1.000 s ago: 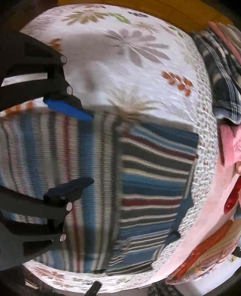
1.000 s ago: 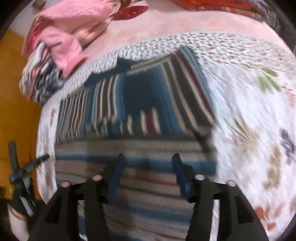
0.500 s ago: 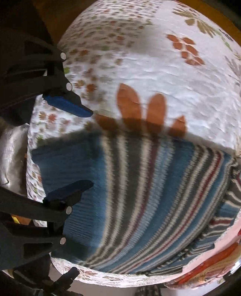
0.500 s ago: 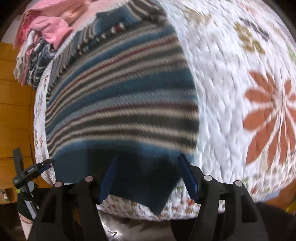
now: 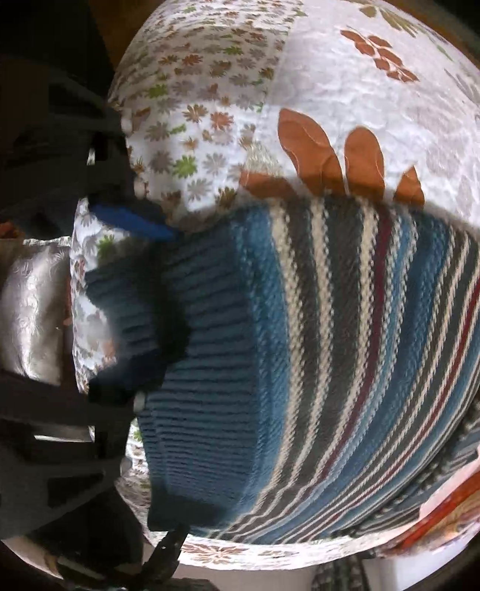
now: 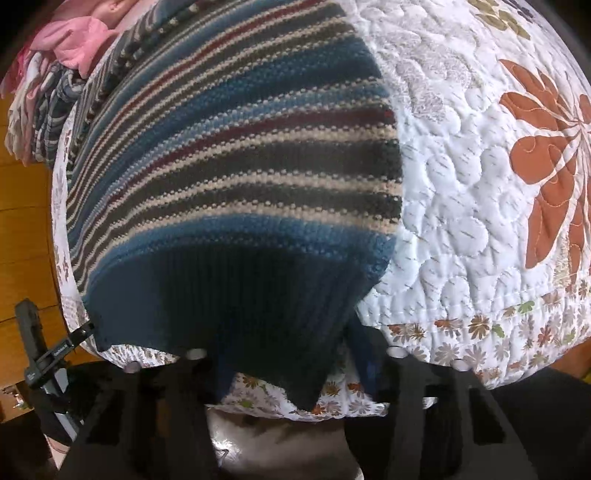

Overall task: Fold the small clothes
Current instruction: 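Grasp the ribbed hem with both grippers and lift it toward the collar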

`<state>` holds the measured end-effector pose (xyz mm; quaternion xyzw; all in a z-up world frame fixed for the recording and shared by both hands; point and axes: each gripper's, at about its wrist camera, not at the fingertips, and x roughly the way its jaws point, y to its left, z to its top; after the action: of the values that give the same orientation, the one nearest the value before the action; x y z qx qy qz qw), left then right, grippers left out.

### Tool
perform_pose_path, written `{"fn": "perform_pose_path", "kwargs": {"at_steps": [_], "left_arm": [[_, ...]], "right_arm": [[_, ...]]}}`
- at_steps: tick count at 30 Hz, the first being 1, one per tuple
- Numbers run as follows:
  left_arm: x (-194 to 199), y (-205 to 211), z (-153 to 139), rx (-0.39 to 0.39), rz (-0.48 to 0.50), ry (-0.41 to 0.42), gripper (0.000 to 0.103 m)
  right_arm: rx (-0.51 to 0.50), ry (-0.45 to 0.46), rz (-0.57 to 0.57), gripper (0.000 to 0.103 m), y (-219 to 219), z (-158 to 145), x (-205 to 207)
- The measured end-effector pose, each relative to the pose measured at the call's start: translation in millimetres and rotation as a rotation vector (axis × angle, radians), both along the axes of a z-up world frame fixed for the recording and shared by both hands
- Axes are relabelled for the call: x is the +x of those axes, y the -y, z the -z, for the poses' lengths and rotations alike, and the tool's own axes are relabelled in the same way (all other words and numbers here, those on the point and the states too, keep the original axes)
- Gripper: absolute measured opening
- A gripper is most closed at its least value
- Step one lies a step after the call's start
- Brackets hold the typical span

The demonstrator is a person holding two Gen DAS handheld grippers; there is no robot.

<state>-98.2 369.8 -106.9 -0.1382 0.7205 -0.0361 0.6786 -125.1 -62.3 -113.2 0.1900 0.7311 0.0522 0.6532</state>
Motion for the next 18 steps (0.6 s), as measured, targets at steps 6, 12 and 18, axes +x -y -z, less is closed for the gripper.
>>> {"fn": "perform_pose_path", "kwargs": {"at_steps": [6,12,18], "left_arm": [[1.9,-2.3,-7.7,-0.055,-0.02,0.028,0.011],[-3.5,-22.5,-34.7,-0.166,-0.059,0.119,0.01],[7.9,-40.4,-70.1,-0.206,-0.097,0.237,0.01]], "right_arm": [[0.068,0.014,0.043,0.012,0.7,-2.2,-2.3],[0.182,0.108,0.089,0.01,17.0,-28.5,-1.3],[0.266,0.194,0.127,0.01,34.2,-60.4,16.9]]}}
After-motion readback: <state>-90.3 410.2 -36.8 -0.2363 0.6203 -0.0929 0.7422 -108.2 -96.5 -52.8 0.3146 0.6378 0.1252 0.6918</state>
